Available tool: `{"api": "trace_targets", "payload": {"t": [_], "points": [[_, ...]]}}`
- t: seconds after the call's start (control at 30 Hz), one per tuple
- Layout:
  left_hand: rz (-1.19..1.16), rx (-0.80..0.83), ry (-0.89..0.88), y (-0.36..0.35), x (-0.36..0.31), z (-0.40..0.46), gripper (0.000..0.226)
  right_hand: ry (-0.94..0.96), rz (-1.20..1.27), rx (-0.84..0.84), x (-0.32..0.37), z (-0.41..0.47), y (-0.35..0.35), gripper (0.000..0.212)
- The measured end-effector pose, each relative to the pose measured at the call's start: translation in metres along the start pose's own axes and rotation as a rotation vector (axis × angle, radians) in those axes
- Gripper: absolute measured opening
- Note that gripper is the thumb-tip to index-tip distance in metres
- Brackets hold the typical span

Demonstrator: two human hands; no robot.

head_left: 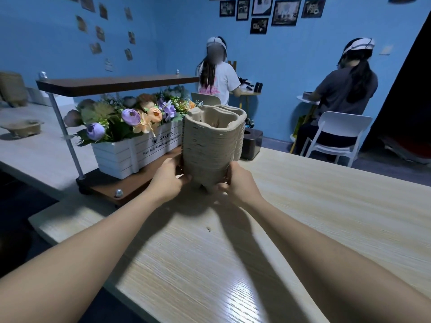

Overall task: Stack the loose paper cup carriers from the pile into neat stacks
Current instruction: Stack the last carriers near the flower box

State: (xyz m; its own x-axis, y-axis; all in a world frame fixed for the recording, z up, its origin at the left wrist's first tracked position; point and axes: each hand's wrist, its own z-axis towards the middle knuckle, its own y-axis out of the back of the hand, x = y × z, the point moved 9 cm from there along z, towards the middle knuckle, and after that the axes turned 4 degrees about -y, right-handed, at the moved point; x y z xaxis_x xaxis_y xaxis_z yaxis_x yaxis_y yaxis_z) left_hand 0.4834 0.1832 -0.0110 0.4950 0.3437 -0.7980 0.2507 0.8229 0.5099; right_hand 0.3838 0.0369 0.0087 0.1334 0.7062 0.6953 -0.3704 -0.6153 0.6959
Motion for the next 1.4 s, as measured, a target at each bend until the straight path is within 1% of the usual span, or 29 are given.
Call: {"api": "trace_targets", "payload": {"t": [0.17,0.27,0.37,0.47,0.77,1.07,1.13,1.2,1.33,1.4], "points": [[0.040,-0.074,0.007,0.003,0.004,0.003,0.056,-0.013,0.028,-0.018,-0.002,0.009,-0.005,0.032],[0.052,-0.105,0.023,0.004,0.005,0.003,0.054,-0.010,0.000,-0.044,-0.003,0.011,-0.006,0.032],[0.062,-0.103,0.041,0.004,0.005,0.002,0.055,-0.005,-0.004,-0.049,-0.005,0.012,-0.008,0.034],[0.052,-0.091,0.045,0.005,0.006,0.002,0.055,0.004,-0.034,-0.065,-0.005,0.012,-0.008,0.031],[0.064,-0.039,0.005,0.011,0.009,0.004,0.047,0.003,-0.066,-0.046,0.000,0.007,-0.009,0.030],[0.130,-0.018,-0.001,0.007,0.004,0.000,0.056,-0.025,-0.074,-0.031,0.000,0.007,-0.012,0.031],[0.133,-0.004,0.028,0.006,0.006,-0.002,0.058,-0.027,-0.095,-0.017,-0.002,0.004,-0.012,0.031],[0.167,-0.009,0.071,0.006,0.005,-0.007,0.057,-0.036,-0.132,0.001,-0.004,-0.004,-0.009,0.030],[0.360,-0.022,0.124,0.002,-0.020,-0.034,0.047,-0.061,-0.179,0.003,-0.013,-0.030,0.008,0.037],[0.376,-0.016,0.120,-0.006,-0.037,-0.054,0.050,-0.077,-0.201,-0.006,-0.021,-0.049,0.023,0.042]]}}
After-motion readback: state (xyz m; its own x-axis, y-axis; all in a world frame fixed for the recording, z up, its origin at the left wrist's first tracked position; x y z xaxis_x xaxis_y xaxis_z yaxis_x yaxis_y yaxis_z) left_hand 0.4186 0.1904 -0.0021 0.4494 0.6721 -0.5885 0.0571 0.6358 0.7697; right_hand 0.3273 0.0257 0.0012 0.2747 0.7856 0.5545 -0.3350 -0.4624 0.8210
